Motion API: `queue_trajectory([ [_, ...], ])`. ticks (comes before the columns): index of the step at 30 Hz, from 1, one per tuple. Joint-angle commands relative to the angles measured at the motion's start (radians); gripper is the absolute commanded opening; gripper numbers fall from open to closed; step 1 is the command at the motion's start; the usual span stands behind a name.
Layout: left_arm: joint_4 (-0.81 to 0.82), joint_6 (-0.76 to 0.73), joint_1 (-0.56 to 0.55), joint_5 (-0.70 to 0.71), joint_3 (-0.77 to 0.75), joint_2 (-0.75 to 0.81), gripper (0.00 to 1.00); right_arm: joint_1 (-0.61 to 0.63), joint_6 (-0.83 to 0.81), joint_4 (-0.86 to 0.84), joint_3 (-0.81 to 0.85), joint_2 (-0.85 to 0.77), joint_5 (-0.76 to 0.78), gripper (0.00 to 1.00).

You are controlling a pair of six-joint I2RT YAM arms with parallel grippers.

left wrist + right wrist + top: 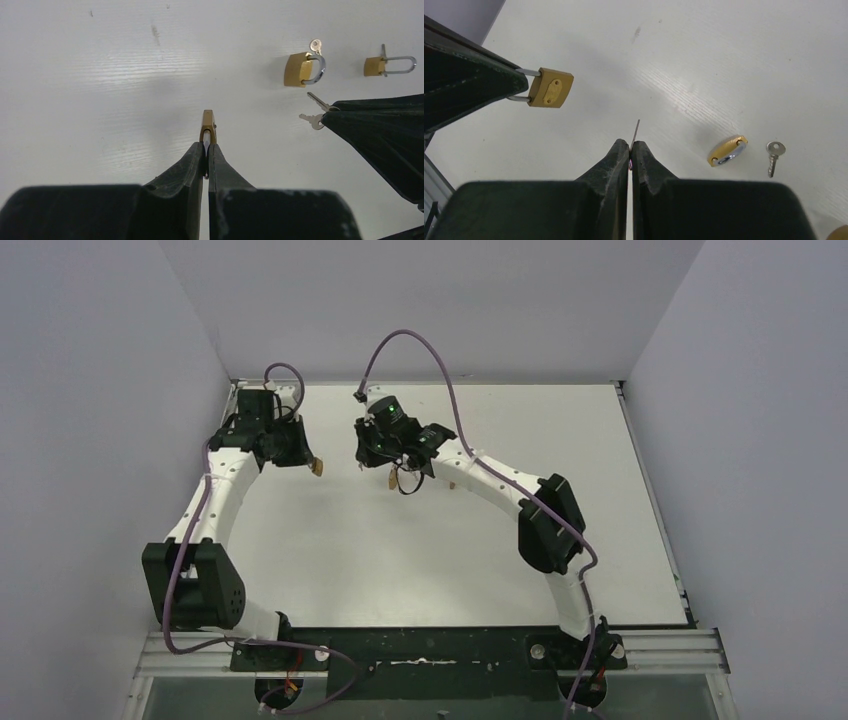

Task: Lock with the key
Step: Lock the lock, then place the lock at the center of the board.

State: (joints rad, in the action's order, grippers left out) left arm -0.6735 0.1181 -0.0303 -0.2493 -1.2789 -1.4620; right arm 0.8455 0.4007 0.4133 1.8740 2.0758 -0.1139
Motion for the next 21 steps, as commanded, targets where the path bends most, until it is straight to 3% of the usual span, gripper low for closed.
queue_trajectory([
  [1,0.085,0.003,0.01,0.086,-0.06,-0.06,0.0,0.001,0.078,-0.091,0.104,0.066,0.05,0.0],
  [13,0.219,0.07,-0.015,0.133,-0.131,-0.269,0.0,0.015,0.134,-0.111,0.258,0.265,0.011,0.0],
  [21,0.207,0.075,-0.047,0.154,-0.173,-0.365,0.0,0.017,0.151,-0.113,0.292,0.329,0.002,0.0],
])
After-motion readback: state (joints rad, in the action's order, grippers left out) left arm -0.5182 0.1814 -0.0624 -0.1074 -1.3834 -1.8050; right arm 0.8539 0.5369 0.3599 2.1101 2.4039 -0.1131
